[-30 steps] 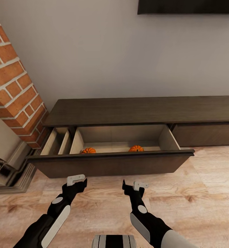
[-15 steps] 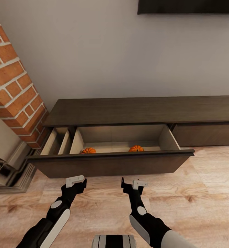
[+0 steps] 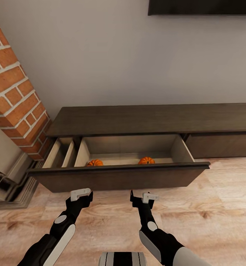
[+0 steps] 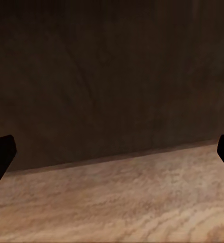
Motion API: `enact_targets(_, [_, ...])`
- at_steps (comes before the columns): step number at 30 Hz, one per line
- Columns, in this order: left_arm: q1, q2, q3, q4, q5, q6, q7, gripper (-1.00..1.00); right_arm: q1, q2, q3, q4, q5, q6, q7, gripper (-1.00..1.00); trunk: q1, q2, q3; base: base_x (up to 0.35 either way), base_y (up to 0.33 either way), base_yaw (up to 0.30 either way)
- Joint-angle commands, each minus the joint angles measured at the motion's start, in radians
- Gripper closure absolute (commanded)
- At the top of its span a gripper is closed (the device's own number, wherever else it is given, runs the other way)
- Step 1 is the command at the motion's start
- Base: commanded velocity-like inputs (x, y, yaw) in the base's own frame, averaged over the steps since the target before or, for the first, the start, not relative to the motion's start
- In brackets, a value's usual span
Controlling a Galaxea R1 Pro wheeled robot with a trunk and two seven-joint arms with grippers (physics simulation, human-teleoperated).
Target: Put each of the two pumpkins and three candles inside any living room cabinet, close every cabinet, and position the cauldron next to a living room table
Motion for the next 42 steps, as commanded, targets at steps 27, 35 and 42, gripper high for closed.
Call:
enact_targets(27, [-0.001, 0.001, -0.002, 0.0, 0.007, 0.002, 0.007, -1.0, -0.002, -0.001, 0.008, 0.0, -0.01, -0.005, -0.006, -1.0, 0.0, 0.0, -0.001, 0.055, 0.01, 0.0])
enact_targets(35, [0.0, 0.001, -0.001, 0.0, 0.006, 0.003, 0.007, -1.0, -0.002, -0.001, 0.008, 0.0, -0.01, -0.005, -0.006, -1.0, 0.0, 0.0, -0.001, 0.075, 0.0, 0.0])
enact_targets(42, [-0.001, 0.001, -0.002, 0.0, 0.006, 0.003, 0.008, -1.0, -0.002, -0.001, 0.008, 0.0, -0.01, -0.005, -0.006, -1.0, 0.0, 0.0, -0.001, 0.075, 0.0, 0.0])
